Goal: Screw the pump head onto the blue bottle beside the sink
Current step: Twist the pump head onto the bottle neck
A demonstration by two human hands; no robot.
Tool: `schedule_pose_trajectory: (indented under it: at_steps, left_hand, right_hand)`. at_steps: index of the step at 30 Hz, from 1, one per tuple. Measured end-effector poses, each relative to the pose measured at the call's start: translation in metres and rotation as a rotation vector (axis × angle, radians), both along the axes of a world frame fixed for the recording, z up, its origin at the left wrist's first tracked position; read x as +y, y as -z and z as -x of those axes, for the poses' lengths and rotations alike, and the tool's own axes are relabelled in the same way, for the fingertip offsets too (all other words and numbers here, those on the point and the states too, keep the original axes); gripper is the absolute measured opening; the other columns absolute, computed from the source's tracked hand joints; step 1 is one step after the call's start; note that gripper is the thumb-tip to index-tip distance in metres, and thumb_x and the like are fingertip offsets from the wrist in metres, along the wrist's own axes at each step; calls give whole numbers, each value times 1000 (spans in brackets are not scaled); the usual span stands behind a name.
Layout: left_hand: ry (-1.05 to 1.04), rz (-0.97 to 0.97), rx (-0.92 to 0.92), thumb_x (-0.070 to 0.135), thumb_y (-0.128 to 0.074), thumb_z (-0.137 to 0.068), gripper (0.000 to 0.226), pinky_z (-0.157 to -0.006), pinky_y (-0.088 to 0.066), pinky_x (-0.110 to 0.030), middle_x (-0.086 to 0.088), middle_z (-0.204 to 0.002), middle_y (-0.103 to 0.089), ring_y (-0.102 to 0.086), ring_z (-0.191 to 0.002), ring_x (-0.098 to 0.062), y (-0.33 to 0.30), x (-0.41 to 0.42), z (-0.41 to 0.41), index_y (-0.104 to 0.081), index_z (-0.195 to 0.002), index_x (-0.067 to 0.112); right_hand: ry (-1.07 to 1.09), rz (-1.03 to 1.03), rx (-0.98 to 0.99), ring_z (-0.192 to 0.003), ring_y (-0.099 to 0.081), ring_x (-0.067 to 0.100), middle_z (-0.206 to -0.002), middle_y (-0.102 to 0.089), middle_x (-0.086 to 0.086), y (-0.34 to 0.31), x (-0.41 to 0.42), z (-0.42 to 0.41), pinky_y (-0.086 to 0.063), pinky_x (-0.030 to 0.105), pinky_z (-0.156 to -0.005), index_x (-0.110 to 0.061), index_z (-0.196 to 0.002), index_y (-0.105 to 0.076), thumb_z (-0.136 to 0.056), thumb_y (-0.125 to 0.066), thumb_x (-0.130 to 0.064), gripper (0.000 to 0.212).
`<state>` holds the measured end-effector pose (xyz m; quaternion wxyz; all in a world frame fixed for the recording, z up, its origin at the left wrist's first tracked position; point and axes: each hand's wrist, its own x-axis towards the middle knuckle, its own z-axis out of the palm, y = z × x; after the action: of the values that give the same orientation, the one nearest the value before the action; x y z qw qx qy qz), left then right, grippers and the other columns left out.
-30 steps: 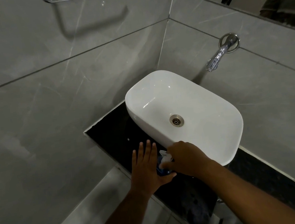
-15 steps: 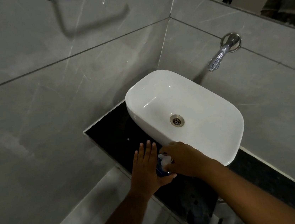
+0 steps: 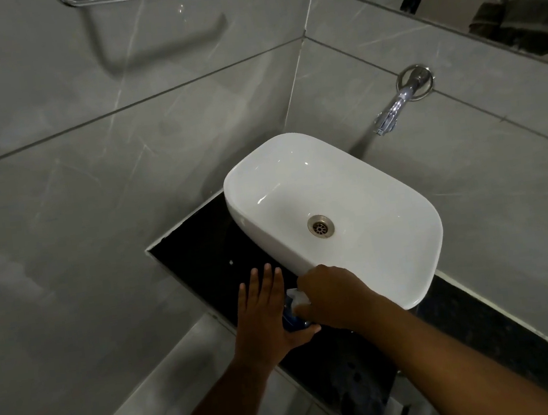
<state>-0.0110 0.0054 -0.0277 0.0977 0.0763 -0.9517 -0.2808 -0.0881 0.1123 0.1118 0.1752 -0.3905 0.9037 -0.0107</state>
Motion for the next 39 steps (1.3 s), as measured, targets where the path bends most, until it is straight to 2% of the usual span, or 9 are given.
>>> schedule_pose_trajectory:
  at_steps: [3,8,11,14,19,25,30,36,39]
  left_hand:
    - [1,10,10,87,-50,-63,119,-112,-21,-59,-17,-154,-28,-17,-144,-35,0,0,-1,-26,-147,6]
    - [-1,23,20,87,-51,-62,119,-111,-19,-61,-18,-153,-32,-20,-143,-35,-1,0,-1,-30,-146,5]
    - [1,26,10,88,-49,-62,119,-111,-18,-61,-18,-153,-32,-20,-143,-35,-1,-1,-1,-30,-146,5]
    - [-1,34,1,88,-48,-63,118,-112,-16,-60,-18,-153,-31,-20,-143,-35,-2,-1,-2,-31,-145,5]
    - [11,-10,15,84,-51,-63,117,-112,-21,-60,-20,-153,-29,-18,-143,-37,-5,0,-3,-30,-146,3]
    - [28,-55,24,79,-55,-64,116,-111,-26,-60,-22,-153,-28,-19,-142,-38,-5,-1,-3,-29,-145,0]
    - [25,-92,40,76,-59,-64,115,-112,-26,-60,-21,-154,-27,-18,-143,-38,-3,0,-3,-28,-146,0]
    - [30,-113,8,79,-56,-64,118,-112,-26,-58,-20,-155,-25,-18,-144,-36,-1,0,-3,-23,-148,3]
    - [31,-152,27,74,-59,-64,115,-109,-30,-60,-22,-152,-29,-23,-141,-38,-1,1,-3,-27,-145,-1]
  right_hand:
    - [-9,-28,46,-73,-63,25,-85,-67,10,0,0,0,-48,31,-62,-10,-84,-64,-80,-61,-42,32]
    - [-46,24,-60,-85,-66,27,-98,-67,9,1,1,-1,-56,40,-76,-11,-100,-63,-83,-60,-28,24]
    - [-4,13,24,-75,-65,27,-86,-69,10,4,2,-2,-56,36,-69,-10,-86,-65,-83,-57,-37,29]
    - [19,2,53,-72,-63,24,-85,-67,8,6,7,0,-49,31,-61,-13,-85,-64,-78,-62,-46,34]
    - [-19,61,-27,-82,-65,25,-99,-67,8,7,9,-2,-56,37,-73,-16,-102,-62,-79,-64,-29,27]
    - [34,69,68,-82,-65,22,-95,-68,3,11,6,-6,-49,30,-68,-17,-98,-62,-81,-60,-48,35]
    - [-9,92,43,-81,-65,26,-96,-69,11,13,4,-6,-56,37,-75,-11,-96,-61,-90,-52,-30,22]
    - [47,60,37,-87,-65,26,-100,-68,8,12,2,-5,-54,37,-76,-13,-100,-61,-85,-59,-42,33]
    - [31,56,-50,-90,-64,26,-105,-66,8,10,3,-5,-56,40,-79,-13,-105,-59,-82,-62,-30,29]
